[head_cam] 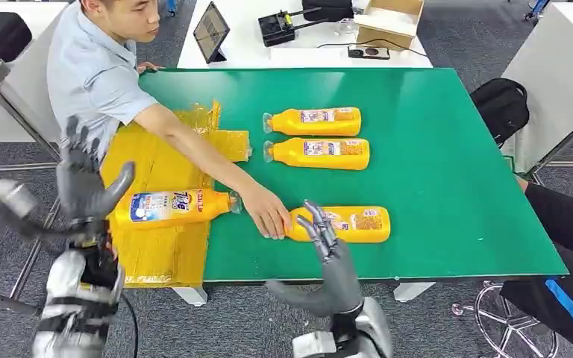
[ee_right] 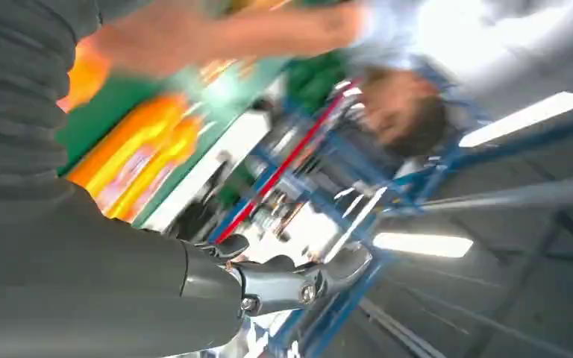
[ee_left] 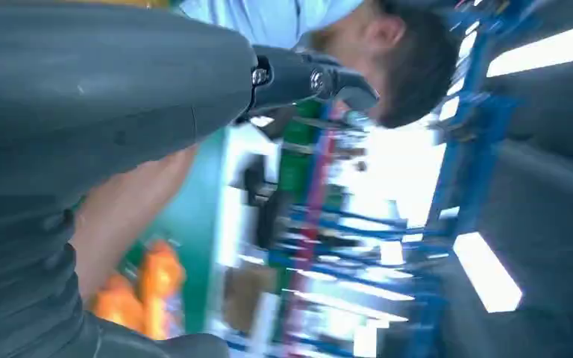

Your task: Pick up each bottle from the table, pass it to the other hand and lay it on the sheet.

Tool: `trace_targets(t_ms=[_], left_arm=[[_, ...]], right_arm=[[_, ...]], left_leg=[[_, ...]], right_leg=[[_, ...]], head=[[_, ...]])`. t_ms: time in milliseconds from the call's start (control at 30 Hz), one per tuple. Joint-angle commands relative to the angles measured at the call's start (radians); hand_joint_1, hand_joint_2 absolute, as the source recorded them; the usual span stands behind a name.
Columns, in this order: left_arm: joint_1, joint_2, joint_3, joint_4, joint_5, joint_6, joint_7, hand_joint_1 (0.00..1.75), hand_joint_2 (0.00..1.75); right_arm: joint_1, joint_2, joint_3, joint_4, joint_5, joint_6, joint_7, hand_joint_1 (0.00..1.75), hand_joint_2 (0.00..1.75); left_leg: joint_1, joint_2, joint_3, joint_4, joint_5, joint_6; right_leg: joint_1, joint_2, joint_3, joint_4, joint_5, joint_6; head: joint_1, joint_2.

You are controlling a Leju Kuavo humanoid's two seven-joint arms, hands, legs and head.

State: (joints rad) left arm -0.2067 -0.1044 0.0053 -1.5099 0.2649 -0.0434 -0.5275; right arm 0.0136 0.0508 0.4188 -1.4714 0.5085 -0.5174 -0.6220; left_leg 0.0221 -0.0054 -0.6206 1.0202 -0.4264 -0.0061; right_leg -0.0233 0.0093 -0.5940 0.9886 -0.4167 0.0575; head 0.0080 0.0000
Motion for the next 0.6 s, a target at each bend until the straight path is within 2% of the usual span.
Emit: trace_targets(t_ms=[33,167,400,500,600], left_arm=[[0.319,-0.106,0.047,-0.278,0.082,-0.046,-0.054,0.00,1.75],[0.383,-0.110,0.019,-0.295,0.011,-0.048,-0.091,0.00,1.75],[0.381,-0.112,0.002,-0.293,-0.029,-0.035,-0.104,0.00,1.75],[0.359,-0.102,-0.045,-0.267,-0.071,-0.032,-0.114,0.00,1.75],[0.308,-0.088,-0.084,-0.228,-0.115,-0.002,-0.136,0.00,1.75]], right_arm=[[-0.083,-0.059,-0.281,0.189,0.232,0.010,0.125,0.00,1.75],[-0.117,-0.067,-0.313,0.283,0.276,0.031,0.184,0.00,1.75],[-0.134,-0.071,-0.319,0.326,0.283,0.034,0.198,0.00,1.75],[-0.211,-0.089,-0.329,0.466,0.280,0.066,0.224,0.00,1.75],[-0.292,-0.089,-0.352,0.601,0.256,0.080,0.206,0.00,1.75]], left_leg=[[-0.001,0.003,0.005,-0.001,-0.002,0.003],[-0.001,0.003,0.005,-0.002,-0.002,0.002],[0.000,0.001,0.005,-0.001,-0.002,0.002],[0.000,0.001,0.003,-0.001,-0.001,0.002],[0.000,0.000,0.002,-0.001,0.000,0.002]], right_leg=[[0.000,0.002,0.005,-0.003,-0.001,-0.002],[0.000,0.002,0.005,-0.003,0.000,-0.002],[0.001,0.000,0.005,-0.002,-0.001,-0.003],[0.001,0.000,0.003,-0.002,0.000,-0.001],[0.000,0.000,0.003,-0.002,0.001,-0.001]], head=[[0.000,0.000],[0.000,0.000],[0.000,0.000],[0.000,0.000],[0.000,0.000]])
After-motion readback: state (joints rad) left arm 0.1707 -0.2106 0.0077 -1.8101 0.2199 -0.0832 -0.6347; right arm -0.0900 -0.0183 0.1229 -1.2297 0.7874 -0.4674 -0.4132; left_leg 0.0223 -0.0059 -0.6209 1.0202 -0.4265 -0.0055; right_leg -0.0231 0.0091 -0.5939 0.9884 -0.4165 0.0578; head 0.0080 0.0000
